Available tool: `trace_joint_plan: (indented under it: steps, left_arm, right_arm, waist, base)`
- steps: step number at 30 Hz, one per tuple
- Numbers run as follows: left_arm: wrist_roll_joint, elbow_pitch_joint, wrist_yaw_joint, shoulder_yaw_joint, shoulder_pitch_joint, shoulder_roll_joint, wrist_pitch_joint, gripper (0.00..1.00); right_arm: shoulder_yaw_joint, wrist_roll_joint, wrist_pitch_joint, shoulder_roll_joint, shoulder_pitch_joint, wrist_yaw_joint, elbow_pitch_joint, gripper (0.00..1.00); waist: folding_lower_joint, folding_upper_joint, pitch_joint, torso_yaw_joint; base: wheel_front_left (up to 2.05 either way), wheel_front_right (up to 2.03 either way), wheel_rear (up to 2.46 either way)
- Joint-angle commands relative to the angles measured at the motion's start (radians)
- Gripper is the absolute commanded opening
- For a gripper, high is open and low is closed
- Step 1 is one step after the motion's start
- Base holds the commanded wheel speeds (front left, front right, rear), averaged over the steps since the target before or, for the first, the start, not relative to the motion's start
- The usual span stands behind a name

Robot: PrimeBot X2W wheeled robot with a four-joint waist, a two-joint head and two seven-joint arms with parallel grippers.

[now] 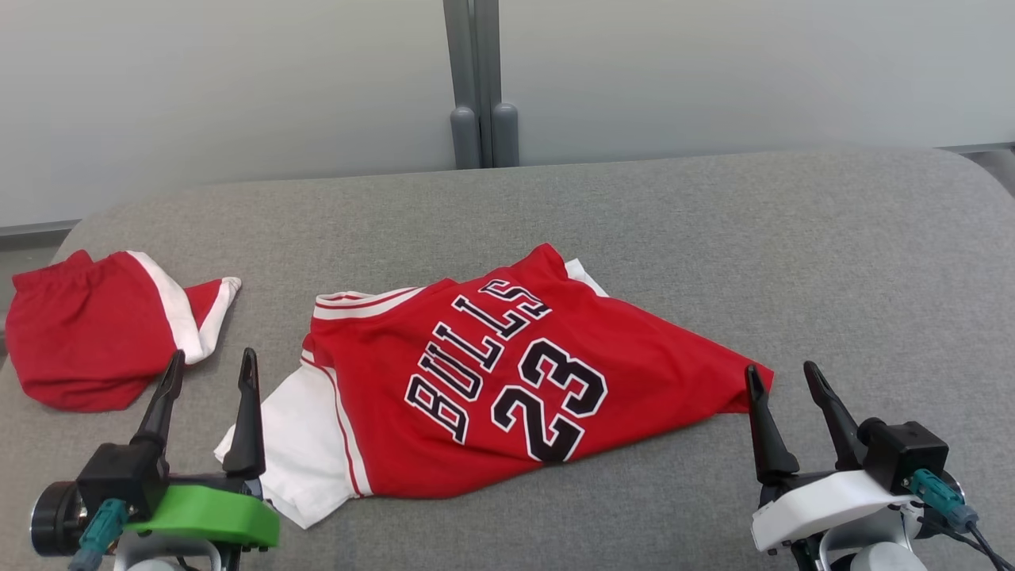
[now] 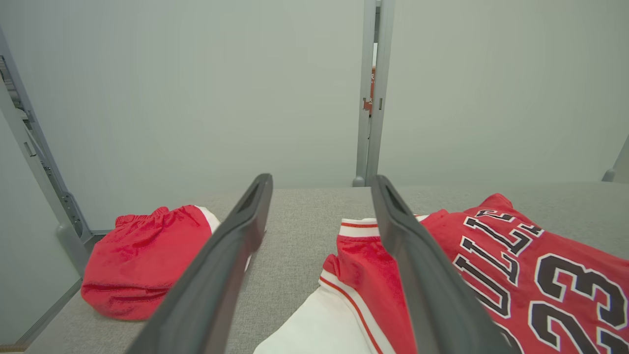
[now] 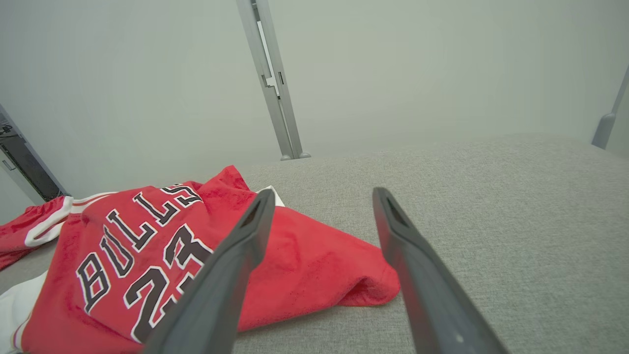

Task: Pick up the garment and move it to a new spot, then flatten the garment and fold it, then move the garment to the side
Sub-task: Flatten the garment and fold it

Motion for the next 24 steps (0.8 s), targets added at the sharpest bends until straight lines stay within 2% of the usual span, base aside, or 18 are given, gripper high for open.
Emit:
trace_joint_plan:
  steps: [1,8,24]
  left_arm:
    - [0.012,-0.021,0.007,0.014,0.031,-0.01,-0.003,1.0]
    - [0.051,-0.087,-0.021,0.049,0.126,-0.042,-0.002,1.0]
    - [0.099,-0.091,-0.066,0.112,0.105,-0.077,-0.002,1.0]
  right_arm:
    - [-0.004,-0.007,0.003,-0.003,0.01,0.0,-0.005,1.0]
    - [-0.01,-0.011,0.012,-0.003,0.021,0.0,-0.017,1.0]
    - [-0.042,-0.031,0.037,-0.003,0.001,0.0,0.0,1.0]
  waist:
    - [0.0,0.0,-0.003,0.004]
    - [0.0,0.0,-0.004,0.011]
    - [0.0,0.0,0.01,0.012]
  base:
    - [0.0,0.0,0.0]
    - [0.0,0.0,0.0]
    - [0.0,0.0,0.0]
